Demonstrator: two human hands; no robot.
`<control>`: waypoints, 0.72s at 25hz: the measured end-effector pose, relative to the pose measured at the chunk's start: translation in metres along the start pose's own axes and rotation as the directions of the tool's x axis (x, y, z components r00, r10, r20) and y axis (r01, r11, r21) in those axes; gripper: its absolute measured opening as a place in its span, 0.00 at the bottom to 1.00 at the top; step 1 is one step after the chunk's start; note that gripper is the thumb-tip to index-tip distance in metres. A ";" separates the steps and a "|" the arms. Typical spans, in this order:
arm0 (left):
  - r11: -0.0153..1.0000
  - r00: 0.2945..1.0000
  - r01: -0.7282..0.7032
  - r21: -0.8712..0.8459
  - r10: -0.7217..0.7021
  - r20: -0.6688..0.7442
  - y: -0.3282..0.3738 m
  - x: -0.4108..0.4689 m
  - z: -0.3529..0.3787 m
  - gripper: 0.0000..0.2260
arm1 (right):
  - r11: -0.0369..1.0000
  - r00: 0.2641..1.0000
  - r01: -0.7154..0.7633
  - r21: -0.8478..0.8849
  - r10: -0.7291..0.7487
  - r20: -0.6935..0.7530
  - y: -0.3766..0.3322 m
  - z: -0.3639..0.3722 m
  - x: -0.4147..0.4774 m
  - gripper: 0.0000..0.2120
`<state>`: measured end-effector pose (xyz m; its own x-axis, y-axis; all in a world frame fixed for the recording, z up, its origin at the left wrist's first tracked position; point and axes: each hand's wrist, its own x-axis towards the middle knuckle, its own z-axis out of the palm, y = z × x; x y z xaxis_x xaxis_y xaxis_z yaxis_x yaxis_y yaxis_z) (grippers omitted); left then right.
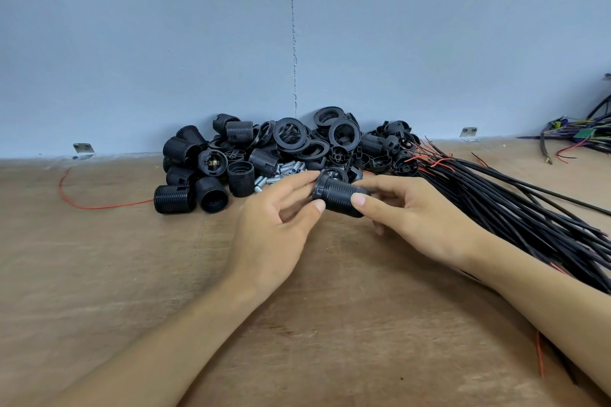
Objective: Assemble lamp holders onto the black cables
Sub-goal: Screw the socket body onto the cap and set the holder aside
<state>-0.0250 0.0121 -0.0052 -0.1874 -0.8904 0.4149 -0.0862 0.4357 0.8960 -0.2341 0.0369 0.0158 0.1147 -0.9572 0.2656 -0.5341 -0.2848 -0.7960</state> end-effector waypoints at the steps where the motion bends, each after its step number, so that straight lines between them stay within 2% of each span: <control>1: 1.000 1.000 0.006 -0.030 -0.006 0.001 0.000 0.000 0.000 0.18 | 1.000 1.000 0.001 -0.005 -0.001 0.001 0.000 0.000 0.000 0.11; 4: 0.987 0.997 0.077 -0.143 -0.080 -0.012 -0.001 0.000 0.001 0.15 | 1.000 1.000 -0.003 0.000 0.003 0.013 -0.001 0.000 -0.001 0.11; 11: 0.951 0.986 0.165 -0.262 -0.157 0.053 -0.001 -0.001 0.004 0.12 | 0.998 0.999 -0.011 0.061 0.008 0.046 -0.001 0.000 -0.001 0.11; 15: 0.955 0.988 0.156 -0.253 -0.151 0.041 0.001 -0.002 0.004 0.12 | 0.995 0.998 -0.030 0.096 0.026 0.049 -0.003 0.000 0.000 0.15; 18: 0.967 0.991 0.136 -0.216 -0.128 0.051 0.002 -0.002 0.004 0.11 | 0.995 0.997 -0.036 0.092 0.030 0.067 -0.004 -0.001 -0.001 0.13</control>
<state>-0.0289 0.0155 -0.0051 -0.2240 -0.9309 0.2884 0.1025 0.2718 0.9569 -0.2329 0.0390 0.0190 0.1548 -0.9665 0.2048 -0.4587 -0.2539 -0.8515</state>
